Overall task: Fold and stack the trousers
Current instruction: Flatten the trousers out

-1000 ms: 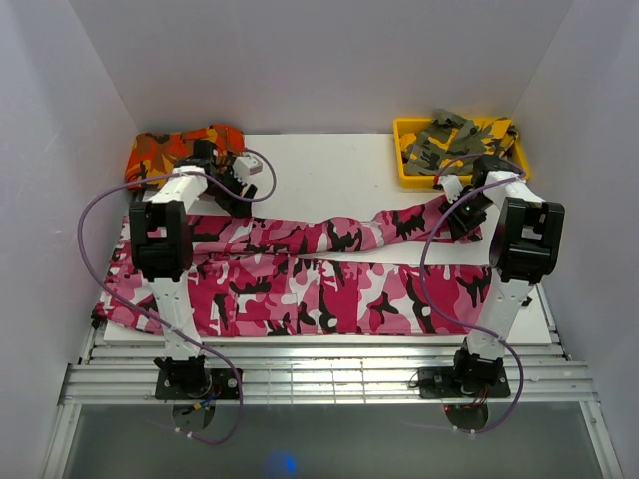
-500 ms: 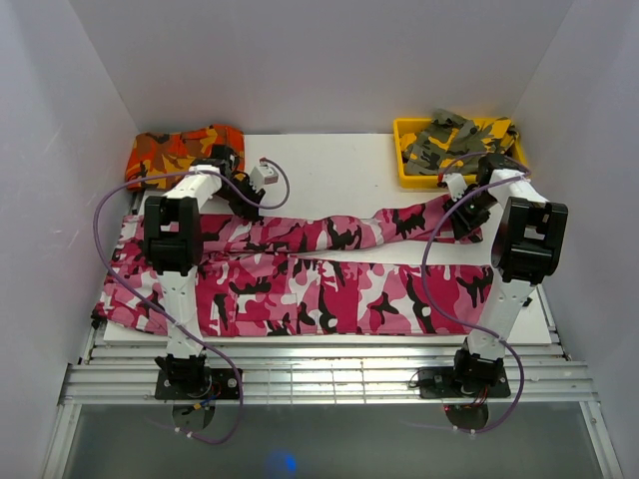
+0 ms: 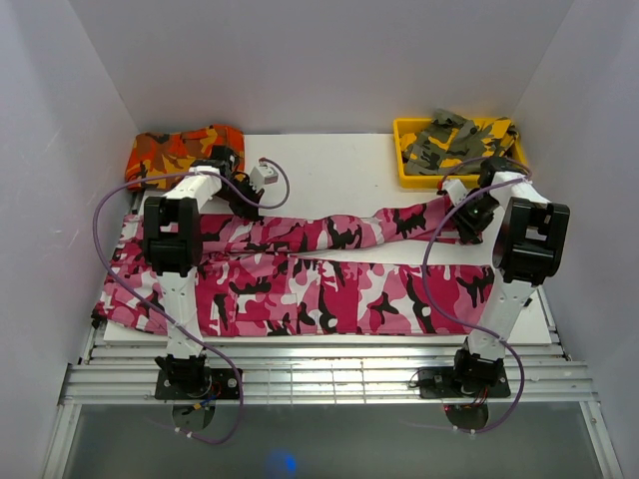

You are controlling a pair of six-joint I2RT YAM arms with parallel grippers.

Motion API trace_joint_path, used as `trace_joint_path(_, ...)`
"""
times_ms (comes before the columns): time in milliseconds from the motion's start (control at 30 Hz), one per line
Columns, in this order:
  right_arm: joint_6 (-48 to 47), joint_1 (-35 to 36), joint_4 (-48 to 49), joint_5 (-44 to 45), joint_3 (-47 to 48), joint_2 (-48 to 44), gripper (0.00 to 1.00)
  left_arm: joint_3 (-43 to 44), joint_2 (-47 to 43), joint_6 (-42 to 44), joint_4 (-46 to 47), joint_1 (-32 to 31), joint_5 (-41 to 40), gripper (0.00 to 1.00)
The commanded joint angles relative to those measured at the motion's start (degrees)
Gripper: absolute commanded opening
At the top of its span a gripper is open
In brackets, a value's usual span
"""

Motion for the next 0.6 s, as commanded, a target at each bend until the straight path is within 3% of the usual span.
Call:
trace_joint_path(0,-5.72,-0.5,1.2,3.71,-0.82,-0.88,0.47,-2.52,-0.41,-1.16,-1.07,-0.72,-0.38,0.0)
trace_joint_path(67,-6.33,-0.5,2.26,4.68,-1.61,-0.18,0.31,-2.52,-1.12,-2.04,-0.63,-0.72,0.15,0.0)
trace_joint_path(100,-7.03,-0.5,3.22,5.56,-1.87,-0.18,0.13,-2.52,-1.38,-2.65,-0.02,-0.63,0.33,0.0)
trace_joint_path(133,-7.47,-0.59,3.49,5.74,-2.22,-0.35,0.08,-2.43,-1.82,-3.97,0.24,-0.63,0.42,0.0)
trace_joint_path(433,-12.65,-5.86,3.41,3.19,-3.28,-10.45,0.08,-5.41,-8.58,-18.12,13.6,4.11,-3.27,0.0)
trace_joint_path(567,-14.94,-6.74,3.76,3.37,-6.18,-13.18,0.08,-10.6,-12.1,-22.07,22.28,4.64,-10.98,0.0)
